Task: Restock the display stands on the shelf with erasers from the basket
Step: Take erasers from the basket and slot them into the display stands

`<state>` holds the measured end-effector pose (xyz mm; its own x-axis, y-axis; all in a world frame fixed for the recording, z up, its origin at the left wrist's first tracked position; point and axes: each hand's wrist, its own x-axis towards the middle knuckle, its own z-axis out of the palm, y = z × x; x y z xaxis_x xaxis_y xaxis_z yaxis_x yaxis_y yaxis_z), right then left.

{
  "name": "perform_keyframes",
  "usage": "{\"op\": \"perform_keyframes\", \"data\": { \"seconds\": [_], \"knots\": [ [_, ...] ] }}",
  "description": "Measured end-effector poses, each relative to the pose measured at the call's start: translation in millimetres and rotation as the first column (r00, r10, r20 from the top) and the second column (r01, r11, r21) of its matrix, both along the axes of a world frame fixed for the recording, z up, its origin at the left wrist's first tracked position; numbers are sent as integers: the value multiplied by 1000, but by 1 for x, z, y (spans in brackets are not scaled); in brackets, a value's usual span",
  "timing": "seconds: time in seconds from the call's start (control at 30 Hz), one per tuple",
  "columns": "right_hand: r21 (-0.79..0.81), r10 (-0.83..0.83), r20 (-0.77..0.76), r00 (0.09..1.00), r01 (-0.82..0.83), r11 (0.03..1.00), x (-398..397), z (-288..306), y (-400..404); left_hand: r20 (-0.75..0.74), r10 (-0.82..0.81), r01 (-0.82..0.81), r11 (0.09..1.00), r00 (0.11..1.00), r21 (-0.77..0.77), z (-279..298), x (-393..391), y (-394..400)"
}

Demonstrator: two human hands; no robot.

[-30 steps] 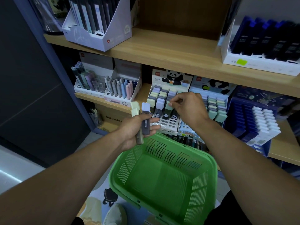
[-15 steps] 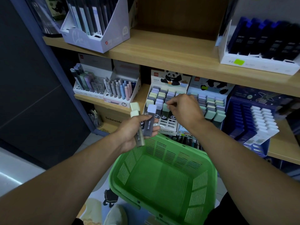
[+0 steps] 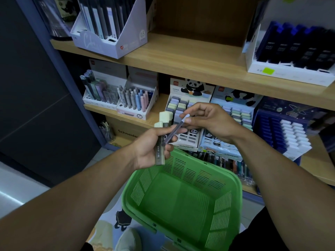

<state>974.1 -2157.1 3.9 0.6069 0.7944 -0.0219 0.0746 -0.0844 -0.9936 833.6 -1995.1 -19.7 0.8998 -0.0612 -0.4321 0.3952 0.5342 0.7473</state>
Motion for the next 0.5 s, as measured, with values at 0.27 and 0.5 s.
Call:
{"op": "perform_keyframes", "data": {
  "seconds": [0.27, 0.5],
  "knots": [
    [118, -124, -219, 968, 153, 981, -4, -1, 7, -110, 153, -138, 981, 982, 134, 2, 2, -8],
    [-43, -340, 166, 926, 351, 935, 5, -3, -3, -261, 346, -286, 927, 901, 242, -15, 3, 1]
  ]
}}
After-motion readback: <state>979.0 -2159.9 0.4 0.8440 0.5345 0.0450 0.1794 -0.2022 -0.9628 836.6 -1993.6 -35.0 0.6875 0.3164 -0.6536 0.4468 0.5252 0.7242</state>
